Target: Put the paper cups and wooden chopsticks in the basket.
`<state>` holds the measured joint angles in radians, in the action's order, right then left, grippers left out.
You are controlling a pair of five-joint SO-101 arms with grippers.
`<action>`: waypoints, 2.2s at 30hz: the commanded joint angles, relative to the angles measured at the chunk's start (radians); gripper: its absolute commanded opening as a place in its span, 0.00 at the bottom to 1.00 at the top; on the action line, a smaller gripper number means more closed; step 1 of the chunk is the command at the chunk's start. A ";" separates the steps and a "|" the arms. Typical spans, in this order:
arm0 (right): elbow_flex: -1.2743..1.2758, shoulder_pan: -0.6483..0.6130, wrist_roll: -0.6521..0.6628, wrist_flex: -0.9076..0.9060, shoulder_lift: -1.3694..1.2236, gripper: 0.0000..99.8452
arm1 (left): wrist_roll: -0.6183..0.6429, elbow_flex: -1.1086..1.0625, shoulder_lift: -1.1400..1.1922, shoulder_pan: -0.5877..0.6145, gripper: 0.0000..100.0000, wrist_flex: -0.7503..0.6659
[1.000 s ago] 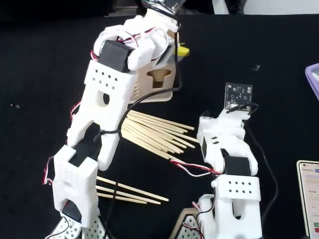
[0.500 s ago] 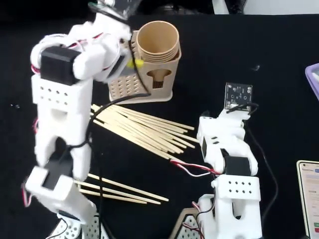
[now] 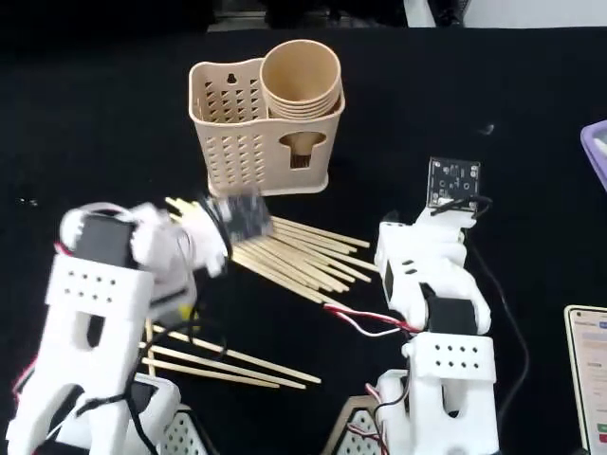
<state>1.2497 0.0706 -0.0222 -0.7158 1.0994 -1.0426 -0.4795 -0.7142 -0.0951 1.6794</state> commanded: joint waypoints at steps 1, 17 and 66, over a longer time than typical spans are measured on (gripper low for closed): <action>-0.007 0.012 -0.002 0.014 0.025 0.19 | -0.115 -0.259 -0.037 0.002 0.30 -0.064; -0.007 0.014 -0.002 0.014 0.025 0.19 | -0.121 -0.650 0.041 -0.082 0.30 -0.525; -0.007 0.014 -0.002 0.014 0.025 0.19 | -0.054 -0.745 0.037 -0.116 0.21 -0.756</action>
<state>1.2497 0.0706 -0.0222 -0.7158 1.0994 -1.1024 -1.1884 -0.6743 -0.2041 1.0273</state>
